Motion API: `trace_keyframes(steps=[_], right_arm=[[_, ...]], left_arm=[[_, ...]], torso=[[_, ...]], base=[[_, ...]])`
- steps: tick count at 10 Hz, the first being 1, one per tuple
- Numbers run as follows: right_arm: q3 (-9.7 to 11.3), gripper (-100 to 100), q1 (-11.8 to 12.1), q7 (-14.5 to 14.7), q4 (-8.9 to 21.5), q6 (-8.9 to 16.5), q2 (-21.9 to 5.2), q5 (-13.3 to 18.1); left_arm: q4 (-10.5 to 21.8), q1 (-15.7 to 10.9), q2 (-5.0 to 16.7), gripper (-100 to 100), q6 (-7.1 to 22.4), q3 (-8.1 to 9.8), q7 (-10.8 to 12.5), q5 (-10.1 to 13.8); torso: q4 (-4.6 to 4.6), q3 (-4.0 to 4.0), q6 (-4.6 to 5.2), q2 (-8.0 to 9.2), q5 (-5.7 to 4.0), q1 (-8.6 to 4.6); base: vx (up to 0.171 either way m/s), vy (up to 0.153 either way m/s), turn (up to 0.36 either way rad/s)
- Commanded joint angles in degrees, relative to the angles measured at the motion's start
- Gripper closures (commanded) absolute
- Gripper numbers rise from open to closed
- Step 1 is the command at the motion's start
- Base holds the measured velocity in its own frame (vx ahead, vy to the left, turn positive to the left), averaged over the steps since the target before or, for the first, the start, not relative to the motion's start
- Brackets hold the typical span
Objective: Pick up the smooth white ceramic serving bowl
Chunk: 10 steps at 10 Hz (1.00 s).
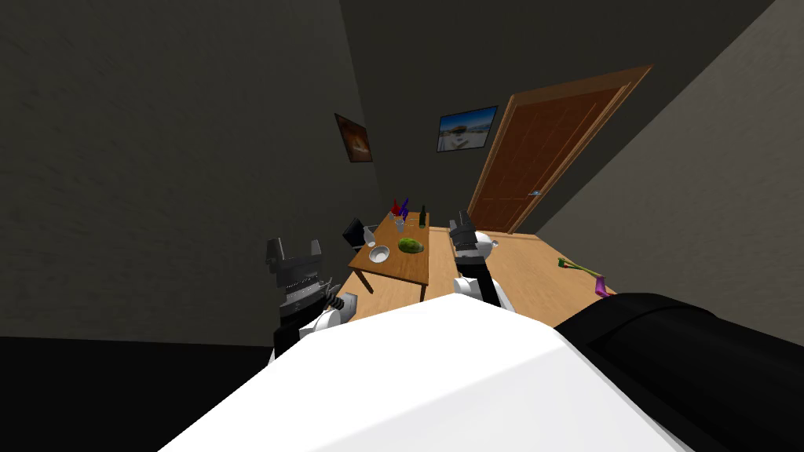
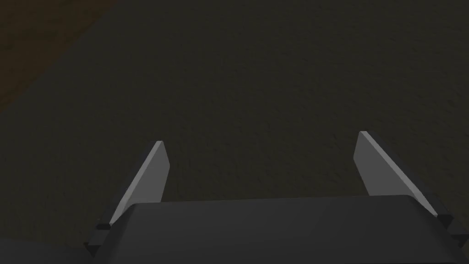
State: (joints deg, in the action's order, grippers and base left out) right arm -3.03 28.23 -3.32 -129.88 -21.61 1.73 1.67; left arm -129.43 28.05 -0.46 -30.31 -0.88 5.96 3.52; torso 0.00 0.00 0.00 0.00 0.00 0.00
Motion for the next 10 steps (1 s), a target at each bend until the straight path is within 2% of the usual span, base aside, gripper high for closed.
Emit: trace_keyframes(steps=[1, 6, 7, 8, 9, 10], right_arm=[[0.0, 0, 0.0, 0.0, 0.0, 0.0, 0.0, 0.0], [0.0, 0, 0.0, 0.0, 0.0, 0.0, 0.0, 0.0], [0.0, 0, 0.0, 0.0, 0.0, 0.0, 0.0, 0.0], [0.0, 0, 0.0, 0.0, 0.0, 0.0, 0.0, 0.0], [0.0, 0, 0.0, 0.0, 0.0, 0.0, 0.0, 0.0], [0.0, 0, 0.0, 0.0, 0.0, 0.0, 0.0, 0.0]], left_arm=[[1.1, -0.9, 2.7, -100, 1.6, 0.53, -0.3, 0.0], [6.2, -4.6, 7.5, -100, 8.6, 2.84, -1.8, 0.1], [7.6, -5.6, 8.1, -100, 10.1, 3.46, -2.2, 0.2], [7.6, -5.6, 8.1, -100, 10.4, 3.46, -2.2, 0.2], [9.1, -6.7, 8.6, -100, 12.4, 4.11, -2.5, 0.2], [9.1, -6.7, 8.6, -100, 12.4, 4.11, -2.5, 0.2]], torso=[[0.00, 0.00, 0.00, 0.00, 0.00, 0.00], [-0.01, -0.02, 0.01, -0.04, -0.06, -0.28], [-0.01, -0.02, 0.00, -0.03, -0.06, -0.29], [-0.01, -0.01, 0.00, -0.02, -0.07, -0.31], [0.00, -0.01, 0.00, -0.02, -0.06, -0.25], [-0.01, -0.01, 0.01, -0.02, -0.04, -0.20]], base=[[-0.006, -0.024, 0.004], [0.001, -0.066, 0.002], [-0.003, -0.084, -0.002], [0.002, -0.062, 0.002], [-0.001, -0.049, -0.005], [0.001, -0.037, -0.003]])
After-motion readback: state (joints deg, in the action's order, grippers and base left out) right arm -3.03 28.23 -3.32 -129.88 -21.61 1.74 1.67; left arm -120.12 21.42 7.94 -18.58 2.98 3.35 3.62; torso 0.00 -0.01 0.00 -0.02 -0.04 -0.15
